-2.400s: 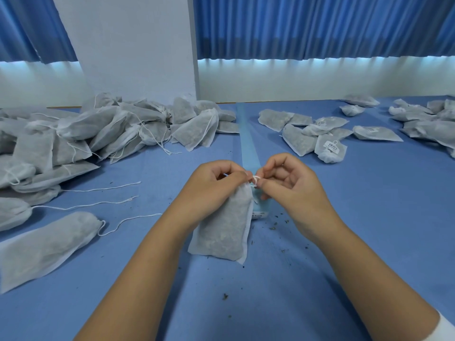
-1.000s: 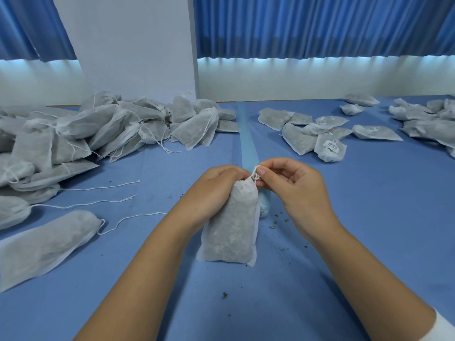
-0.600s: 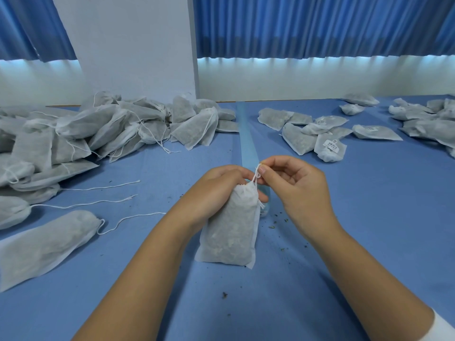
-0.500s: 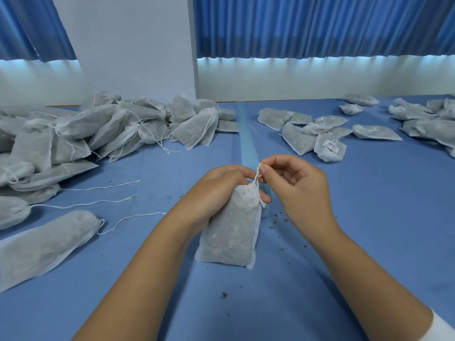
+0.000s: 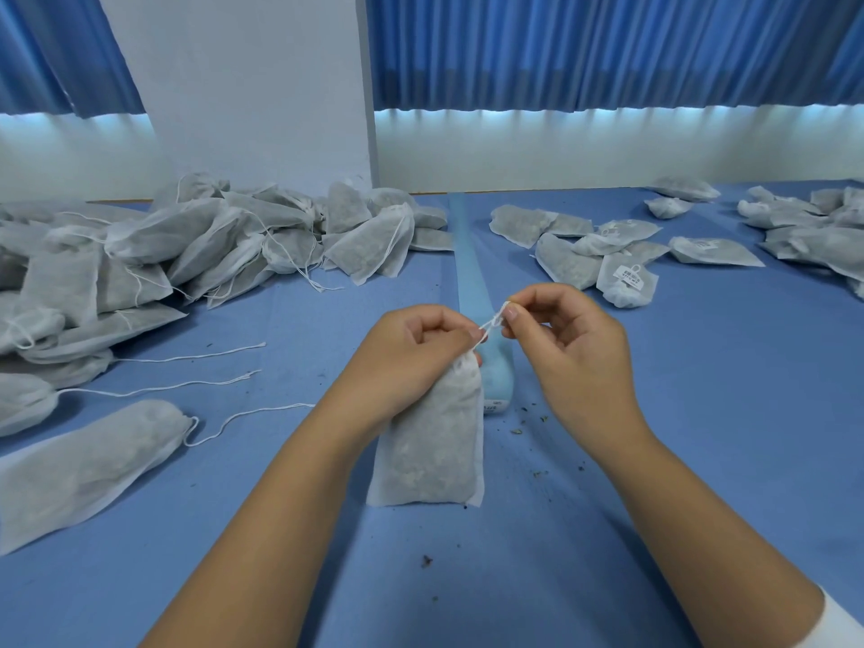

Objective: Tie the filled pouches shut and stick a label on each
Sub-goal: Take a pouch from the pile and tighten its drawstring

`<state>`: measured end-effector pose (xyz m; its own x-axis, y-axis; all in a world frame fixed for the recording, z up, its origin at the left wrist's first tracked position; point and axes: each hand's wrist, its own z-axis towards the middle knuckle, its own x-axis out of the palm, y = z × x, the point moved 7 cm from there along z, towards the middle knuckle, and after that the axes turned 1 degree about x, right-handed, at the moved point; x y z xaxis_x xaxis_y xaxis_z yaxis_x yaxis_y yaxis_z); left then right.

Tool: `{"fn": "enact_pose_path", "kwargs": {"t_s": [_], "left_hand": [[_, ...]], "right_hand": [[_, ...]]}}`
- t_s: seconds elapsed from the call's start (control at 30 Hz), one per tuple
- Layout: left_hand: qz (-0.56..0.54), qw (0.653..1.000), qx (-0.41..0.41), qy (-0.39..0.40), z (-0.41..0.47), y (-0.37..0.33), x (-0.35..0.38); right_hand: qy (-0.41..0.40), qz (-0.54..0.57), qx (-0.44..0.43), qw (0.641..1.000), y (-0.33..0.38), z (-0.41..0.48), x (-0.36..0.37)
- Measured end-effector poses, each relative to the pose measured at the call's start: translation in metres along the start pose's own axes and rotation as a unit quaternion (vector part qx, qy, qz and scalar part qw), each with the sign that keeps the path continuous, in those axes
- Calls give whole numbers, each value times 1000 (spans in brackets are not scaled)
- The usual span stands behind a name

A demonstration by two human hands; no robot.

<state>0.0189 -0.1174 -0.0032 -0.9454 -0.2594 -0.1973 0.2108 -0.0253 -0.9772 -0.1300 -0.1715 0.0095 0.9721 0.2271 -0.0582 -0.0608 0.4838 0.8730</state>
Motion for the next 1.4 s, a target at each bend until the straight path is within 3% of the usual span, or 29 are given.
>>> {"fn": "enact_pose_path", "kwargs": {"t_s": [0.3,0.63,0.8,0.97,1.1,1.2,1.4], "left_hand": [[140,982,117,-42,-6,-14,6],[210,965,158,-25,-6,-19,17],[164,980,109,-36,-1,-10,6],[81,996,20,38,4,4,3],[18,998,24,-48,9,5,-13],[-16,991,9,-133,10,10,-30],[-46,983,-3,-178,10,14,-38]], "right_hand": [[-27,-52,22,998,-7,4,-4],[-74,-71,4,995,-7,5,-9],[-81,-13,20,996,-8,7,-12],[-75,50,14,996,-1,6,-13],[-22,59,-28,998,11,1,-5],[37,-20,-71,997,16,-6,8],[121,-122,-123,977,15,-13,27]]}}
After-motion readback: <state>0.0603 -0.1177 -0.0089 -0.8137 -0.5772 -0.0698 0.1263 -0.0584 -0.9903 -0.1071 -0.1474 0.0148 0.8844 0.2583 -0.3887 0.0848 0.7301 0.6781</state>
